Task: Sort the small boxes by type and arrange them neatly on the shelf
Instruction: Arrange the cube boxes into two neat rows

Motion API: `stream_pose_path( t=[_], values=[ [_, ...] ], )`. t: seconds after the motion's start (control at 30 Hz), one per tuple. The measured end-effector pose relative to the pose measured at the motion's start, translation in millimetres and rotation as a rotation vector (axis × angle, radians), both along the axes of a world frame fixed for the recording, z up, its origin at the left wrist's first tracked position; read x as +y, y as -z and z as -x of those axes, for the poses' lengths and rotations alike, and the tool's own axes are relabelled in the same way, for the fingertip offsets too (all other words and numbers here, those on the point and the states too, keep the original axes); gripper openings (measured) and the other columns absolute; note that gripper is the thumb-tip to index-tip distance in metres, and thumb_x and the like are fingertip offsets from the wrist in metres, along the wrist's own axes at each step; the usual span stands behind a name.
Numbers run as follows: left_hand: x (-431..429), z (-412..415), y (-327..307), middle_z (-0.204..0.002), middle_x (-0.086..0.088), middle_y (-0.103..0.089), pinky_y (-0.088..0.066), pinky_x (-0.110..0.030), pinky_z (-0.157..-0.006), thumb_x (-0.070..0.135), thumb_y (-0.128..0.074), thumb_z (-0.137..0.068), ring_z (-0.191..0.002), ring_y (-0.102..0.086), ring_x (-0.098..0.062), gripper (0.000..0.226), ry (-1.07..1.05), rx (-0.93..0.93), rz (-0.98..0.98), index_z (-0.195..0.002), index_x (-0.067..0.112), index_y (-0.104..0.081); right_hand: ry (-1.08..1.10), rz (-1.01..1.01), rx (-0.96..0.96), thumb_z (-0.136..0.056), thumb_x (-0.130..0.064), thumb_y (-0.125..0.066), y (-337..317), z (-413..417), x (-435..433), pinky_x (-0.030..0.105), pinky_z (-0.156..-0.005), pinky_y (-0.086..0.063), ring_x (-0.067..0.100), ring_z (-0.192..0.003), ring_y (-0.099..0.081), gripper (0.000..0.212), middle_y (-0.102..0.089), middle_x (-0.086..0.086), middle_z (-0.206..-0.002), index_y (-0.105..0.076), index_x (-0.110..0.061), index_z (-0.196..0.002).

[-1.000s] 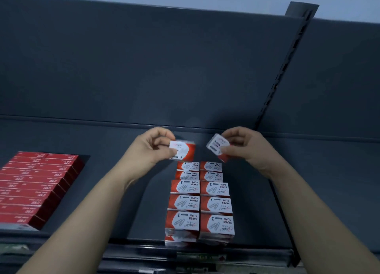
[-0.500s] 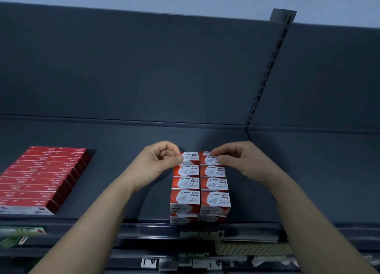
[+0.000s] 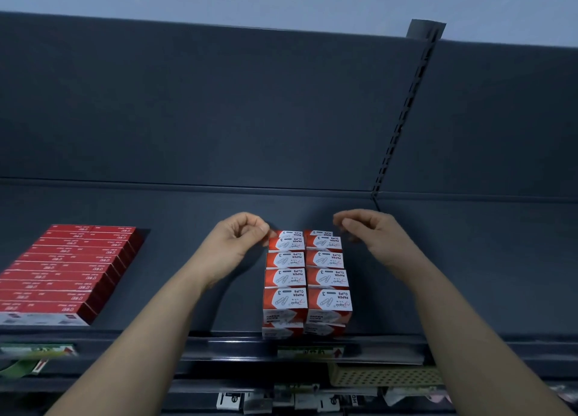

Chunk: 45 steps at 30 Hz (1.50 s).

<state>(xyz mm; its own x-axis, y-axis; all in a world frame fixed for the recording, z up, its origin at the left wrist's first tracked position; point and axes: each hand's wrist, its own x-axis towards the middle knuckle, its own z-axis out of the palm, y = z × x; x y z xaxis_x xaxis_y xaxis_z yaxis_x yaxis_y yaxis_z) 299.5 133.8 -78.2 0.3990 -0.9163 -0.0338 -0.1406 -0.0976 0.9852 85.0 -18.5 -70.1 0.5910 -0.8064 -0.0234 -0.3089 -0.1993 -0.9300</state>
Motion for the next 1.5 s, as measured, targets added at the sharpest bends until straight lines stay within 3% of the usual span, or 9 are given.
stream_pose_path(
  t=[0.07,0.2,0.33,0.53,0.7,0.8,1.03,1.27,1.5],
  values=[
    [-1.9,-4.2,3.0,-0.096,-0.010,-0.072,-0.048,-0.023,-0.084,0.019,-0.058,-0.093,-0.086,-0.067,-0.008,0.013,-0.039,0.008,0.000,-0.092,0.009,-0.065,0.036,-0.076,0.020,-0.095,-0.018,-0.056,8.2,-3.8,-6.8,0.029,-0.089,-0.052,0.015,-0.102,-0.063,0.018,-0.070,-0.003,-0.109,-0.068,-0.022,-0.108],
    [-5.8,-13.9,14.9,-0.100,-0.005,-0.072,-0.049,-0.037,-0.095,0.025,-0.060,-0.092,-0.099,-0.066,-0.022,0.011,-0.091,-0.007,-0.070,-0.095,0.018,-0.068,-0.004,-0.298,0.084,-0.090,-0.024,-0.064,21.3,-16.3,-12.9,0.038,-0.095,-0.051,0.023,-0.106,-0.064,0.018,-0.071,0.004,-0.106,-0.067,-0.019,-0.108],
    [-12.2,-15.5,21.6,-0.104,-0.008,-0.071,-0.050,-0.033,-0.090,0.027,-0.058,-0.093,-0.091,-0.064,-0.018,0.011,-0.114,-0.022,-0.113,-0.097,0.021,-0.067,-0.088,-0.244,0.214,-0.083,-0.030,-0.071,18.8,-25.3,-20.9,0.040,-0.093,-0.052,0.020,-0.101,-0.064,0.023,-0.073,-0.001,-0.101,-0.069,-0.025,-0.105],
    [-18.3,-17.4,23.7,-0.105,-0.015,-0.067,-0.048,-0.031,-0.084,0.028,-0.058,-0.093,-0.090,-0.061,-0.022,0.012,-0.121,-0.086,-0.138,-0.098,0.022,-0.067,-0.072,-0.193,0.182,-0.088,-0.027,-0.067,17.7,-31.1,-23.3,0.028,-0.063,-0.049,0.017,-0.079,-0.062,0.026,-0.073,0.002,-0.095,-0.067,-0.020,-0.113],
    [-24.5,-20.5,22.7,-0.102,-0.012,-0.069,-0.048,-0.027,-0.081,0.026,-0.058,-0.094,-0.085,-0.059,-0.015,0.011,-0.123,-0.092,-0.129,-0.097,0.022,-0.067,-0.007,-0.191,0.062,-0.089,-0.020,-0.065,23.6,-37.7,-22.7,0.048,-0.087,-0.053,0.031,-0.094,-0.068,0.016,-0.073,0.006,-0.098,-0.070,-0.018,-0.104],
    [-28.9,-23.0,21.8,-0.100,-0.011,-0.069,-0.049,-0.030,-0.083,0.025,-0.060,-0.092,-0.086,-0.061,-0.017,0.008,-0.115,-0.093,-0.134,-0.095,0.024,-0.068,-0.071,-0.237,0.056,-0.086,-0.015,-0.069,19.4,-33.0,-27.5,0.039,-0.083,-0.056,0.023,-0.093,-0.069,0.024,-0.072,0.007,-0.104,-0.067,-0.015,-0.110],
    [-42.4,-16.0,14.7,-0.097,-0.007,-0.071,-0.050,-0.017,-0.077,0.022,-0.070,-0.084,-0.083,-0.066,-0.009,0.017,0.006,-0.057,-0.179,-0.101,0.020,-0.068,-0.083,-0.191,0.090,-0.085,-0.014,-0.069,14.6,-24.8,-35.3,0.032,-0.076,-0.050,0.021,-0.096,-0.066,0.023,-0.074,-0.002,-0.100,-0.066,-0.019,-0.108],
    [-49.5,-18.7,12.7,-0.092,0.004,-0.073,-0.050,-0.015,-0.076,0.021,-0.073,-0.081,-0.082,-0.068,-0.004,0.017,0.108,-0.118,-0.248,-0.098,0.023,-0.069,-0.183,-0.235,-0.041,-0.083,-0.007,-0.068,-5.2,-7.3,-27.5,0.049,-0.097,-0.047,0.034,-0.107,-0.063,0.027,-0.073,0.009,-0.104,-0.064,-0.010,-0.110],
    [-49.7,-19.6,15.9,-0.087,-0.001,-0.075,-0.051,-0.022,-0.082,0.024,-0.071,-0.083,-0.082,-0.070,-0.011,0.010,0.117,-0.135,-0.246,-0.091,0.018,-0.073,-0.298,-0.196,0.073,-0.089,-0.010,-0.063,-10.4,-5.9,-19.1,0.034,-0.095,-0.052,0.018,-0.105,-0.066,0.024,-0.073,0.004,-0.106,-0.065,-0.012,-0.112]
  ],
)
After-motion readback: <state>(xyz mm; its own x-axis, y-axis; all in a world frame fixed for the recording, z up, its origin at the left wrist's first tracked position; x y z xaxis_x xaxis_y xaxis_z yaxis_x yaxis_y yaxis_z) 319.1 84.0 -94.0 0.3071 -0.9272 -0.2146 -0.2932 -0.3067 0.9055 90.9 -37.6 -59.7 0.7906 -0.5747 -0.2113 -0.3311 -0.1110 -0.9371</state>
